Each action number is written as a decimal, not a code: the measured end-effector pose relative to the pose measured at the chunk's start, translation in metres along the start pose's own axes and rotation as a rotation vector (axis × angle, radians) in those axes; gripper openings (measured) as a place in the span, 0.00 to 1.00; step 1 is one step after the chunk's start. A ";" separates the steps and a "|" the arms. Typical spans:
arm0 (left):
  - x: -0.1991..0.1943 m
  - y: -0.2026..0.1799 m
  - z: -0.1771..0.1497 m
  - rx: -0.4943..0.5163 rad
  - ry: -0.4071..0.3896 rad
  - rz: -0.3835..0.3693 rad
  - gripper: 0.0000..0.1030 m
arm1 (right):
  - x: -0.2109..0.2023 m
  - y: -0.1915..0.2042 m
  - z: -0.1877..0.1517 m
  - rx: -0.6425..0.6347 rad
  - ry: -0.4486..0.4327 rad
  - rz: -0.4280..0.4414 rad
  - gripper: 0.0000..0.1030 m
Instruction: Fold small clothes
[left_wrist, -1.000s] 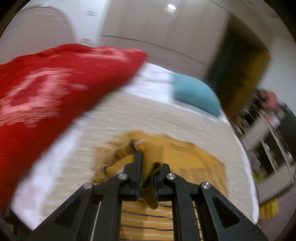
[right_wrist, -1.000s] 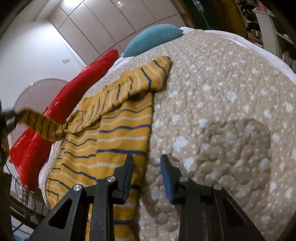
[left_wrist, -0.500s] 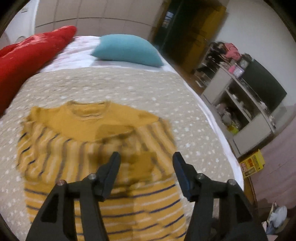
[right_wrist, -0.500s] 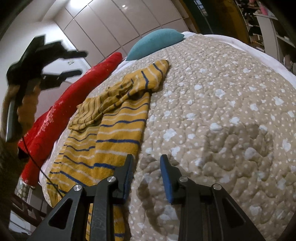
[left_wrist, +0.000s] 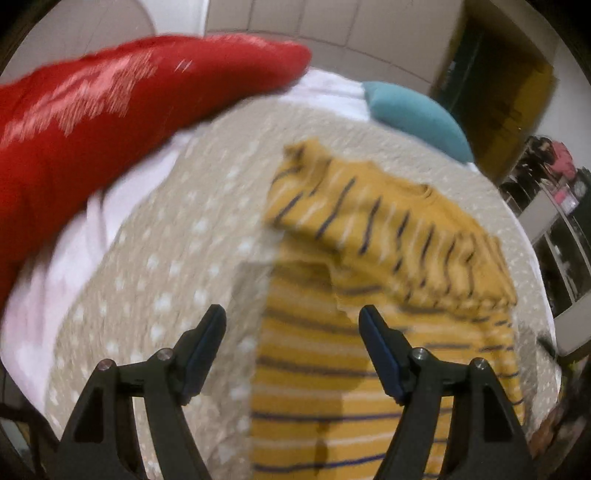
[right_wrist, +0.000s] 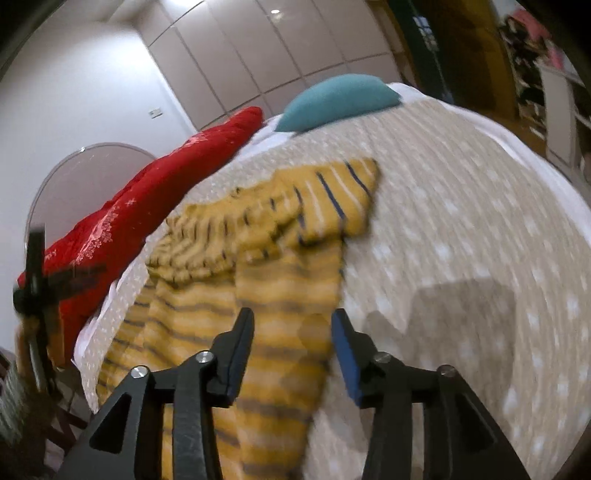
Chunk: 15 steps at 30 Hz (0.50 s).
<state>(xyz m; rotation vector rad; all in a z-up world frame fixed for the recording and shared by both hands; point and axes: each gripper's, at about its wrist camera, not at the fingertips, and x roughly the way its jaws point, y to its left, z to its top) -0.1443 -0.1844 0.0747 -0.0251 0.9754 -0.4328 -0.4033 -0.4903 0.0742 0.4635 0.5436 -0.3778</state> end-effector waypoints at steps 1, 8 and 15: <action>0.002 0.004 -0.007 -0.008 0.004 -0.005 0.71 | 0.012 0.005 0.011 -0.016 0.009 -0.009 0.48; 0.018 0.013 -0.042 -0.045 0.045 -0.083 0.72 | 0.127 0.021 0.064 -0.068 0.210 -0.133 0.52; 0.024 0.008 -0.053 0.007 0.022 -0.072 0.74 | 0.128 0.025 0.092 -0.101 0.147 -0.137 0.05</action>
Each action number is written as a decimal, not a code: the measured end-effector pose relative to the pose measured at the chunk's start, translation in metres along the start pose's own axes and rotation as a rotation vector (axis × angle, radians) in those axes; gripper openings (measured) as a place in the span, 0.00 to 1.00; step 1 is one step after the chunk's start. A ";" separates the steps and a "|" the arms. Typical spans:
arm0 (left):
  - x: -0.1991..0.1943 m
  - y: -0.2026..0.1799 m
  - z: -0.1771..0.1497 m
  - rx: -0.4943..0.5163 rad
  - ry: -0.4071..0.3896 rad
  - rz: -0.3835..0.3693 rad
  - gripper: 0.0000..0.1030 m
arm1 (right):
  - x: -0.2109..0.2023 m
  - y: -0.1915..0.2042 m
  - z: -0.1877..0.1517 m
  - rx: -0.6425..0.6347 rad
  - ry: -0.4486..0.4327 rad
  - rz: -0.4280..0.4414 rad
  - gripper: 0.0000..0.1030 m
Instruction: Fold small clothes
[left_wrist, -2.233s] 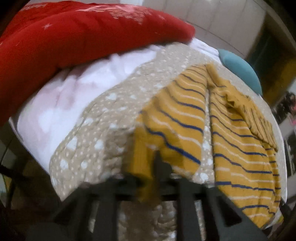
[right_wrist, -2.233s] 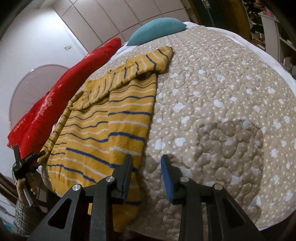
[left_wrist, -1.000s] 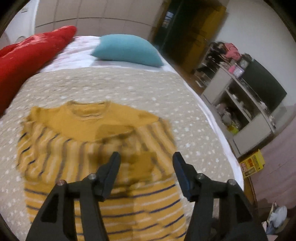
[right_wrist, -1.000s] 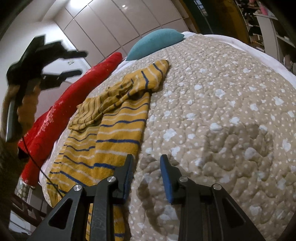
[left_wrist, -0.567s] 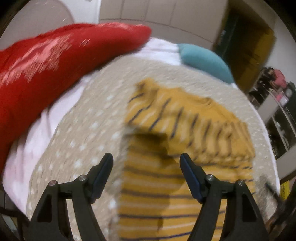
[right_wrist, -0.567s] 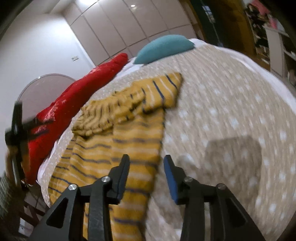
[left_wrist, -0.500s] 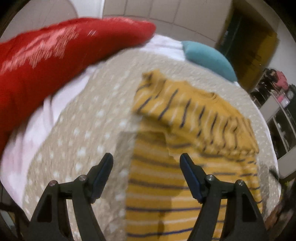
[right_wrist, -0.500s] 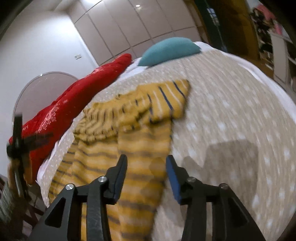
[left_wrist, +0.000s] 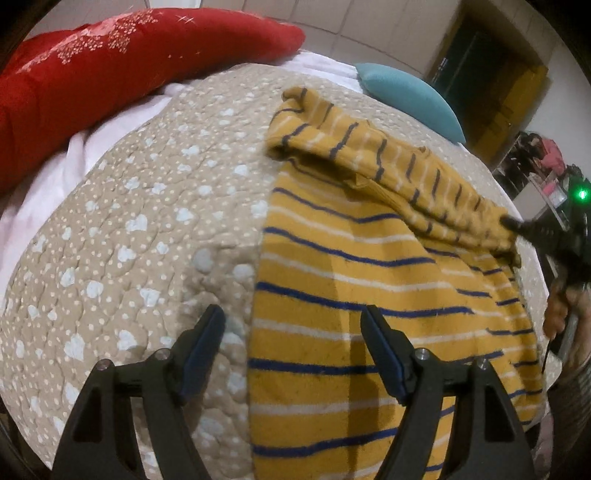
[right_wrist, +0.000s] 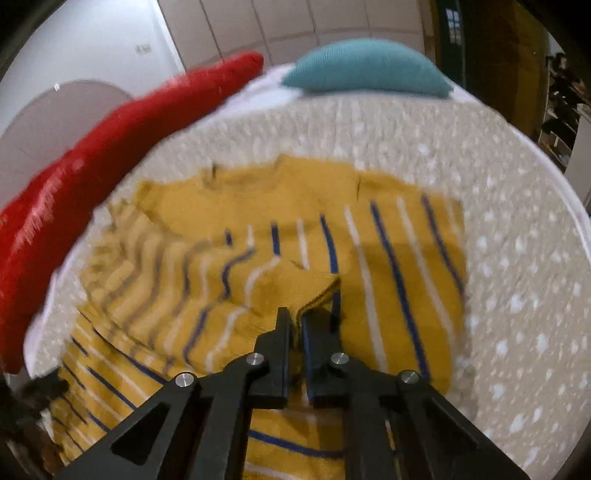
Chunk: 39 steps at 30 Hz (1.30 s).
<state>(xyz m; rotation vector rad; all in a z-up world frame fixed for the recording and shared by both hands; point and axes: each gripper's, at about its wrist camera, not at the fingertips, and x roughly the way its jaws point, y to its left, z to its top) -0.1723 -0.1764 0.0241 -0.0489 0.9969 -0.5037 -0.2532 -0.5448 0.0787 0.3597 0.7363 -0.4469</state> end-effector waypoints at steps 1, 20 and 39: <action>0.001 0.000 -0.001 0.000 -0.002 -0.001 0.76 | -0.001 -0.006 0.004 0.017 -0.015 -0.035 0.04; -0.012 -0.011 -0.023 -0.045 -0.071 0.007 0.87 | -0.044 0.044 -0.060 -0.071 0.014 0.165 0.46; -0.026 -0.013 -0.072 0.086 -0.323 0.012 0.87 | 0.076 0.256 -0.043 -0.590 0.085 0.018 0.08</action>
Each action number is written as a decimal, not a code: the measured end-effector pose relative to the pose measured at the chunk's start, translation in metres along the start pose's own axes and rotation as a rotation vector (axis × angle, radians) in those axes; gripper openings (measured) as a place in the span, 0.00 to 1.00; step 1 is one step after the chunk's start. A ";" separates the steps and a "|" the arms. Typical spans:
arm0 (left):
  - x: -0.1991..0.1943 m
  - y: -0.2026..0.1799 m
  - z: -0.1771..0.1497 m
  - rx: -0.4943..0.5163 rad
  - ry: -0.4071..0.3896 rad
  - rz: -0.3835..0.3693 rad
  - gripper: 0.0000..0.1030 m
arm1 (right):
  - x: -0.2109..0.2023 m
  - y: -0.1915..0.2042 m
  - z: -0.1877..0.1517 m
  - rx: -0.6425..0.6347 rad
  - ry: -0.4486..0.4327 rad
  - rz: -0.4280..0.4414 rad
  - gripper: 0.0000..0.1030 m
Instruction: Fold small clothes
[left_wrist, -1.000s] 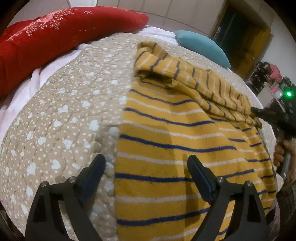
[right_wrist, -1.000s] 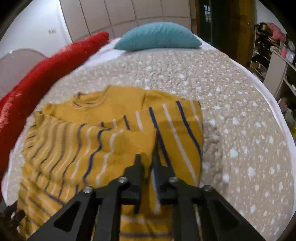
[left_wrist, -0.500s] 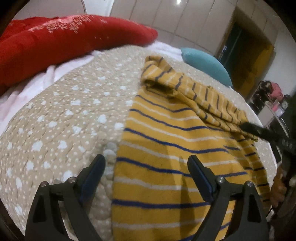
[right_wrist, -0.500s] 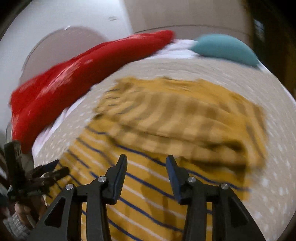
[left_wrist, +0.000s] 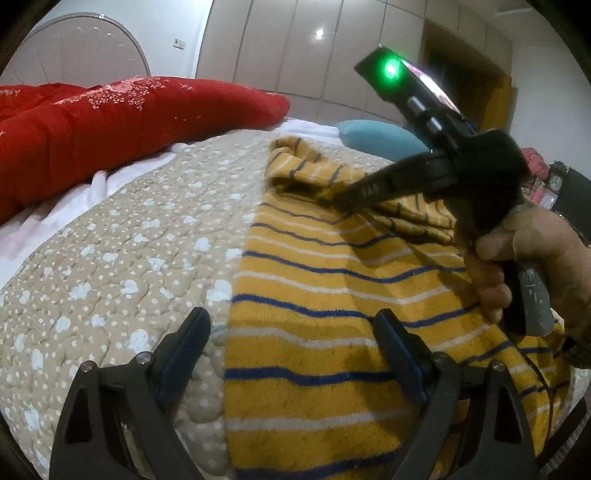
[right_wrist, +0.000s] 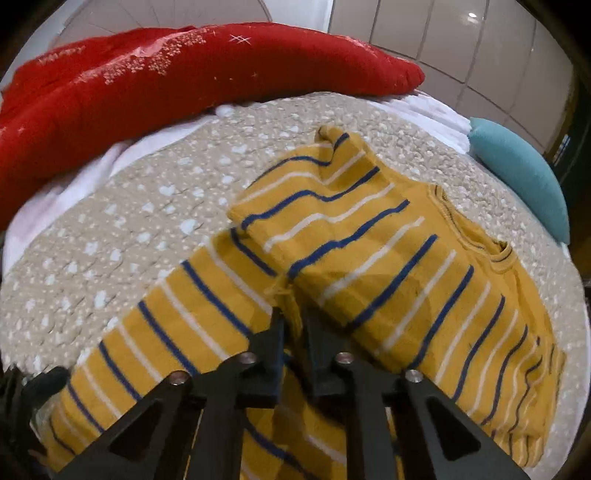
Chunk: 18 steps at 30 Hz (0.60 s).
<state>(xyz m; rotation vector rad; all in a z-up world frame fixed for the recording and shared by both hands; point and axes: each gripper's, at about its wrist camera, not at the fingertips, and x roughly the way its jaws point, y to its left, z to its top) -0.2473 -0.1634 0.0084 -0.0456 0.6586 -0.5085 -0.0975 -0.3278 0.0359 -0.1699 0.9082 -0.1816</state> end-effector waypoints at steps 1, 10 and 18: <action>-0.001 0.001 0.000 -0.002 -0.002 -0.007 0.87 | -0.005 0.001 0.001 0.000 -0.013 -0.011 0.07; -0.003 0.001 -0.002 0.002 -0.006 -0.042 0.89 | -0.006 0.014 0.034 0.089 -0.026 0.062 0.06; -0.003 -0.004 -0.005 0.027 -0.011 -0.019 0.89 | 0.013 0.021 0.025 0.144 0.068 0.269 0.17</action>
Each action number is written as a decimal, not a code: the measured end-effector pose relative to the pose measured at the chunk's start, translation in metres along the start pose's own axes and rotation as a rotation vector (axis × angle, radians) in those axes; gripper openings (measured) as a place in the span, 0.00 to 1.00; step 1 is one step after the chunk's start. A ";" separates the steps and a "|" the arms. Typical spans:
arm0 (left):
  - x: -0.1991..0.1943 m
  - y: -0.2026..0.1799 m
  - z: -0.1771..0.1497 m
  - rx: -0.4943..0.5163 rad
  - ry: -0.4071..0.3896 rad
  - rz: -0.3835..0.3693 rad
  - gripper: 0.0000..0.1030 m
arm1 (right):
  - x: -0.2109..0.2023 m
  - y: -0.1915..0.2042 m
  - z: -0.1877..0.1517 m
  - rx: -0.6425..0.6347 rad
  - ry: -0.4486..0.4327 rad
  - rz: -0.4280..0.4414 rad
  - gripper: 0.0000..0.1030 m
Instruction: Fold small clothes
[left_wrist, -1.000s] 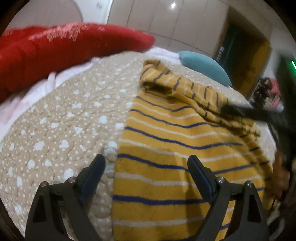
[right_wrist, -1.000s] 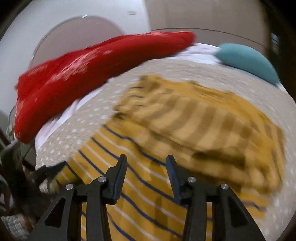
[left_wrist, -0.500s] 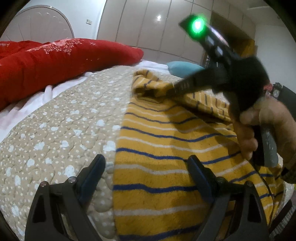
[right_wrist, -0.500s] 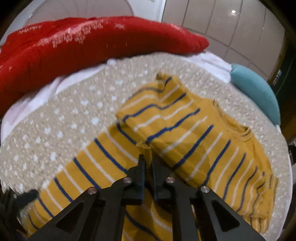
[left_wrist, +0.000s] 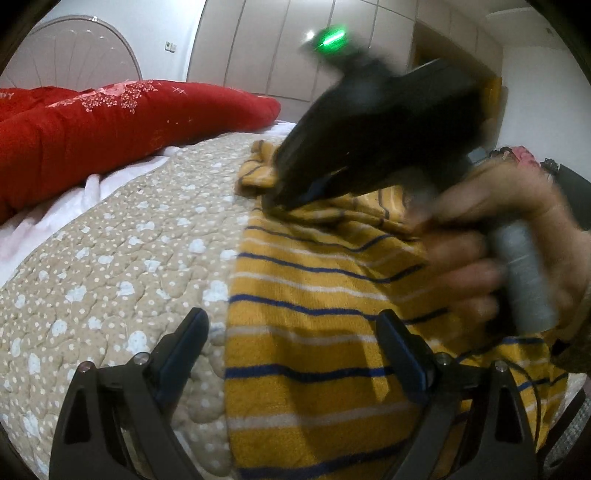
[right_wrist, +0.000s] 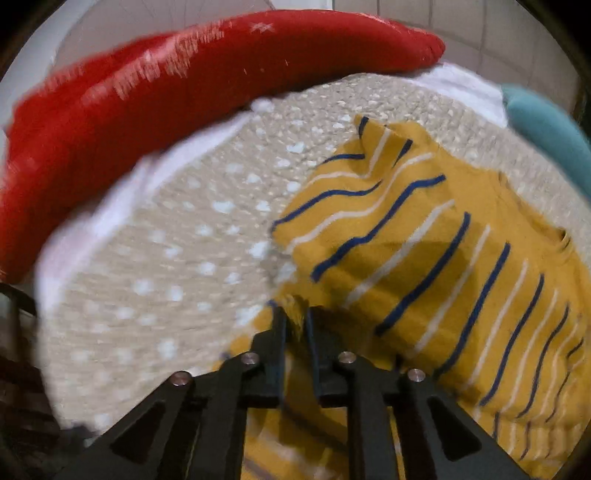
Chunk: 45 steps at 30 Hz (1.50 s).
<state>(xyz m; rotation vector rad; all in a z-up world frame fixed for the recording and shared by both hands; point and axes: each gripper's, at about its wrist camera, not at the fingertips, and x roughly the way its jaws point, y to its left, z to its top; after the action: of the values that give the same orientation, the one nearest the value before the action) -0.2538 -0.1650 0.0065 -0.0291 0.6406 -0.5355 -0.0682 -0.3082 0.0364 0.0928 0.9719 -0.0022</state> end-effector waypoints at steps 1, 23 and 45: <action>0.000 -0.001 0.000 0.004 -0.001 0.005 0.89 | -0.015 -0.007 -0.004 0.044 -0.014 0.080 0.19; 0.001 -0.010 -0.006 0.049 -0.030 0.089 0.90 | -0.106 -0.230 -0.078 0.452 -0.122 -0.298 0.16; -0.031 0.042 0.032 -0.209 0.107 -0.039 0.90 | -0.243 -0.236 -0.157 0.463 -0.234 -0.313 0.43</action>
<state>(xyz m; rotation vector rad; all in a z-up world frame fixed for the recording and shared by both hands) -0.2361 -0.1179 0.0417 -0.2110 0.7995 -0.5079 -0.3449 -0.5407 0.1307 0.3567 0.7288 -0.5171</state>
